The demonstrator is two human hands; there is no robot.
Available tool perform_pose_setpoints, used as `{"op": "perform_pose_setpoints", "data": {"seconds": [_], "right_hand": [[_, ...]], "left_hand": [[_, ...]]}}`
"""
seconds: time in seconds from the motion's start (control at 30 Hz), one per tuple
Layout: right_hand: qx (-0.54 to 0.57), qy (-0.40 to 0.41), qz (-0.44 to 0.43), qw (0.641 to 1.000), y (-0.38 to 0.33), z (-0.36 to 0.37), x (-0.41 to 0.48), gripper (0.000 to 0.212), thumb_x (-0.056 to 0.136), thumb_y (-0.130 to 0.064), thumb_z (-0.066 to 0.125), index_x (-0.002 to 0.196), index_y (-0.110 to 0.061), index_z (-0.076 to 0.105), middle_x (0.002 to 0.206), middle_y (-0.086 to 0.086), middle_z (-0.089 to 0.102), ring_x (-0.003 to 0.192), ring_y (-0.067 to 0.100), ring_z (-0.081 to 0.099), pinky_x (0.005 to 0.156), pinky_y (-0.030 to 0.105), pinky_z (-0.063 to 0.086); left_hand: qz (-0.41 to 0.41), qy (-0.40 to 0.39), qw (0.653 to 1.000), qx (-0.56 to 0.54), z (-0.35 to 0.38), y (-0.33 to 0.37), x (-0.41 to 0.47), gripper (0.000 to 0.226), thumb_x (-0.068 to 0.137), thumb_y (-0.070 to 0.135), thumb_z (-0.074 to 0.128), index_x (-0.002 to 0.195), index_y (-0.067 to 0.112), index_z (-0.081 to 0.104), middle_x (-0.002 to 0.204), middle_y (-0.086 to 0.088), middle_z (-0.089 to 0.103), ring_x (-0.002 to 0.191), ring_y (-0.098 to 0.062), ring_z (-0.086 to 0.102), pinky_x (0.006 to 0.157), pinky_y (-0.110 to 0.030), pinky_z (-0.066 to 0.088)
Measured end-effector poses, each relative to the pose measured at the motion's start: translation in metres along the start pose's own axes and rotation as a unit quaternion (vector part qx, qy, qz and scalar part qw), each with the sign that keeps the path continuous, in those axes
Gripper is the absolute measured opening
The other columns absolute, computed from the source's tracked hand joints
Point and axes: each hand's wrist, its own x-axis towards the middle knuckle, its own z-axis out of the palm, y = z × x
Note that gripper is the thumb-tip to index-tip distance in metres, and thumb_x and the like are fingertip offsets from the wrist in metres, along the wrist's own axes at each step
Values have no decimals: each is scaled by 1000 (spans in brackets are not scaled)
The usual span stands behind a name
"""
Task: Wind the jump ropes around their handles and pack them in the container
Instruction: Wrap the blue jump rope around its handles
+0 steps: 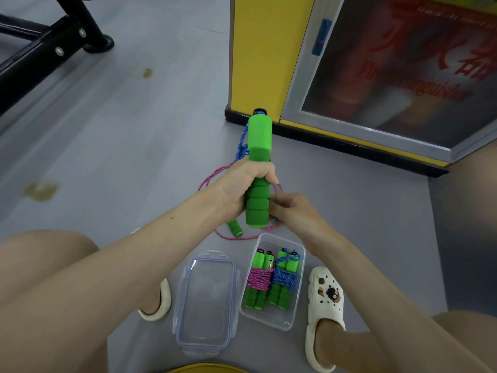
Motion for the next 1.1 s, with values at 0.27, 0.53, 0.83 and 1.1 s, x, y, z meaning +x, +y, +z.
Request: {"op": "perform_pose_setpoints", "data": {"seconds": [0.27, 0.53, 0.83, 1.1], "right_hand": [[-10, 52, -8, 999, -9, -11, -1, 20, 96, -22, 52, 78, -22, 63, 94, 6, 66, 85, 13, 55, 80, 29, 45], [73, 127, -35, 989, -7, -12, 5, 18, 99, -18, 45, 94, -13, 61, 96, 1, 63, 96, 17, 55, 93, 33, 45], [202, 80, -28, 976, -8, -12, 6, 40, 91, -43, 55, 97, -4, 58, 75, 12, 62, 89, 32, 64, 84, 44, 50], [17, 45, -30, 998, -7, -6, 4, 16, 99, -10, 44, 96, -7, 60, 78, 11, 63, 61, 12, 52, 57, 14, 42]], "left_hand": [[61, 26, 842, 535, -25, -8, 12, 104, 73, 0, 66, 153, 13, 2, 126, 6, 33, 89, -17, 56, 66, -24, 44], [-127, -27, 909, 396, -24, 3, 1, 10, 72, -7, 56, 68, 2, 55, 50, -7, 58, 45, -19, 54, 43, -22, 44], [-85, -310, 947, -4, -23, 3, -5, 44, 50, 13, 61, 86, -12, 64, 59, -9, 65, 43, -11, 49, 89, -33, 44], [22, -167, 956, -239, -11, 14, -6, 54, 66, 0, 39, 115, -9, 60, 110, -20, 68, 98, -25, 69, 95, -30, 51]]}}
